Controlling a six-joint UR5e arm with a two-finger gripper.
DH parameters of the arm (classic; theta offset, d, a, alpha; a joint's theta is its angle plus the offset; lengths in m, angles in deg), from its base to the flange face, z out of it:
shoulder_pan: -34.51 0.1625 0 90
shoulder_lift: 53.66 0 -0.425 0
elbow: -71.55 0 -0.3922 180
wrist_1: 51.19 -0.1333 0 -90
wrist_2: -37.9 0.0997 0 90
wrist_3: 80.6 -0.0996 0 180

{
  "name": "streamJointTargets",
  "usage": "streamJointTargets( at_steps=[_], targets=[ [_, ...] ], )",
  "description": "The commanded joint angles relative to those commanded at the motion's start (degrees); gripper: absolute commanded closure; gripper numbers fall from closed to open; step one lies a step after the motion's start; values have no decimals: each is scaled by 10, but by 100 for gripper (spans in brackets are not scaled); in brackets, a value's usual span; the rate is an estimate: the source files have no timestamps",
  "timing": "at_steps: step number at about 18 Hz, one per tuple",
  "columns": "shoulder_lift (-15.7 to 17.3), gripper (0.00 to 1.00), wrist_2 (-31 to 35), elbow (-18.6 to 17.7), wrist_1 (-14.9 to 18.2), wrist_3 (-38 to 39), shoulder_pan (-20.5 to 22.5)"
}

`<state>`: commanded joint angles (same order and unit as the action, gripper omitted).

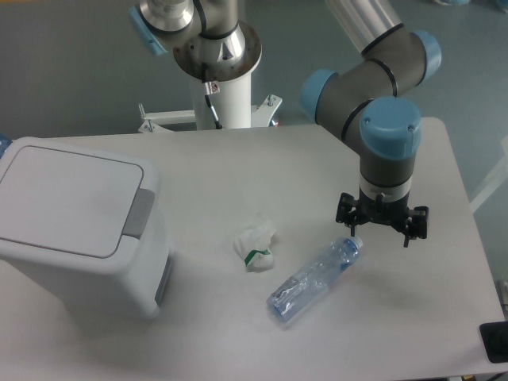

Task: Open the trash can
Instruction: 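Move the open gripper over to the white trash can lid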

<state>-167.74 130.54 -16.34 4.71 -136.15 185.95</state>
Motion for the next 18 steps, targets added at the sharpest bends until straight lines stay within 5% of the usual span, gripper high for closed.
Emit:
streamJointTargets(
  at_steps=[6,9,11,15,18],
  targets=[
    [13,0,-35,-8,-2,-2,-2],
    [28,0,-45,-39,-36,13,-2],
    [44,0,-71,-59,-68,67,-2],
    [60,0,-130,-50,-70,207,-22],
    [72,0,-148,-48,-70,238,-47]
  ],
)
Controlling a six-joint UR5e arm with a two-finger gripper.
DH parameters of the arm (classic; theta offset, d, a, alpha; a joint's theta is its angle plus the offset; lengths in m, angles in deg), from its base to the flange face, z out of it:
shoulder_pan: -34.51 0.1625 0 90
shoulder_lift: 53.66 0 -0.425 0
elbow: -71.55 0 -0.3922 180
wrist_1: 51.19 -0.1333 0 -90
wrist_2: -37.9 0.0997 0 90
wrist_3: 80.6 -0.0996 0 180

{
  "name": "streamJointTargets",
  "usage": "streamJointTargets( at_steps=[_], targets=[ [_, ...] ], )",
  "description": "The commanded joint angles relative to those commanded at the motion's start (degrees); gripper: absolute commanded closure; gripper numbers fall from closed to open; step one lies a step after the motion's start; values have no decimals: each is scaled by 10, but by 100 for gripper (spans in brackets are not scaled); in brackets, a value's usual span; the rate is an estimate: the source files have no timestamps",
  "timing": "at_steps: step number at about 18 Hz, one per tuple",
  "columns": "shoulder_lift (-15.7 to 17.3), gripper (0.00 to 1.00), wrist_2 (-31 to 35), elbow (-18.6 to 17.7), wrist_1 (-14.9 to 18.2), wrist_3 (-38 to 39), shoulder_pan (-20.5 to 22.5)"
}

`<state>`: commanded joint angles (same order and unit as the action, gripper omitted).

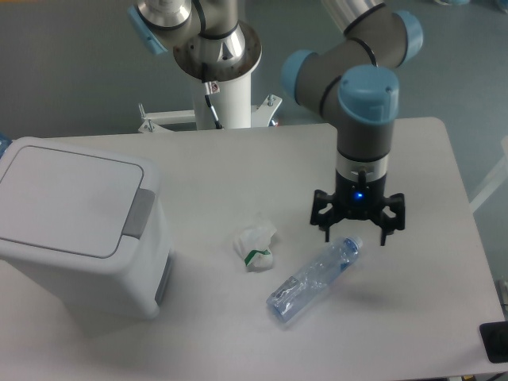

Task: Open the trash can
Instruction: 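Move the open gripper over to the white trash can lid, then lower the gripper onto the lid edge and flip the lid open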

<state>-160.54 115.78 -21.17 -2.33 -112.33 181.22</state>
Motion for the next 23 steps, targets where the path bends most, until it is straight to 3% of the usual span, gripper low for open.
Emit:
streamJointTargets(
  at_steps=[5,12,16,20,23],
  targets=[
    [59,0,-88,3,3,41,-20],
    [85,0,-172,37,3,162,-52],
    [111,0,-178,5,4,168,-99],
    [115,0,-175,-33,4,164,-116],
    [113,0,-174,-39,3,161,-117]
  ],
)
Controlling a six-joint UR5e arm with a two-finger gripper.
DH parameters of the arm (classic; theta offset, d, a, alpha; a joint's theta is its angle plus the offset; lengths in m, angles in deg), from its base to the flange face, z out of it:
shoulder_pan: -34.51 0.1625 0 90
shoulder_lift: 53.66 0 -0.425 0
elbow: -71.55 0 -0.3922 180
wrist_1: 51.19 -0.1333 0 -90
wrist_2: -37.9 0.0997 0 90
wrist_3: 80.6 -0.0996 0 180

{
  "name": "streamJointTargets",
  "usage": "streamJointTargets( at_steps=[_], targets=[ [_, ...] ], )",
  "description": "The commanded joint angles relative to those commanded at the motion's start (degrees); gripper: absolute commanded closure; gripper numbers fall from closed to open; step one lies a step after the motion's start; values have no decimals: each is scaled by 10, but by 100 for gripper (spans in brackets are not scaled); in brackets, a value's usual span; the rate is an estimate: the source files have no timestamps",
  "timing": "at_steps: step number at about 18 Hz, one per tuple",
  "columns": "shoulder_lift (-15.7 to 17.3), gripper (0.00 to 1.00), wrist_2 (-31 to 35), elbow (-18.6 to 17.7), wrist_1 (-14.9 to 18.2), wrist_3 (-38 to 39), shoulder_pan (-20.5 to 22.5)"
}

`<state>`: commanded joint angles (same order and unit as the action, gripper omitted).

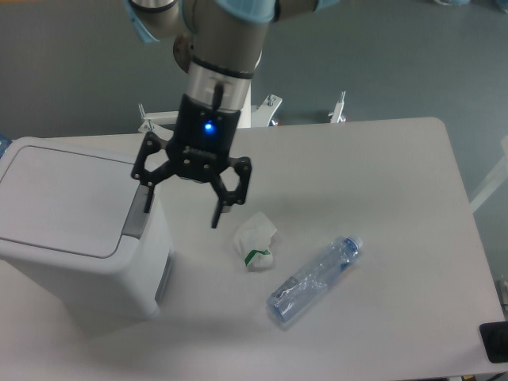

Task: Open the trash can
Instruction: 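Lower the gripper onto the lid edge and flip the lid open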

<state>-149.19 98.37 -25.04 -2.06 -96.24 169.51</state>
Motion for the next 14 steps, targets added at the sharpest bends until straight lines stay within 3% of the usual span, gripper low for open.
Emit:
streamJointTargets(
  at_steps=[14],
  targets=[
    [-12,0,3,0,-3,0,-2]
  ],
)
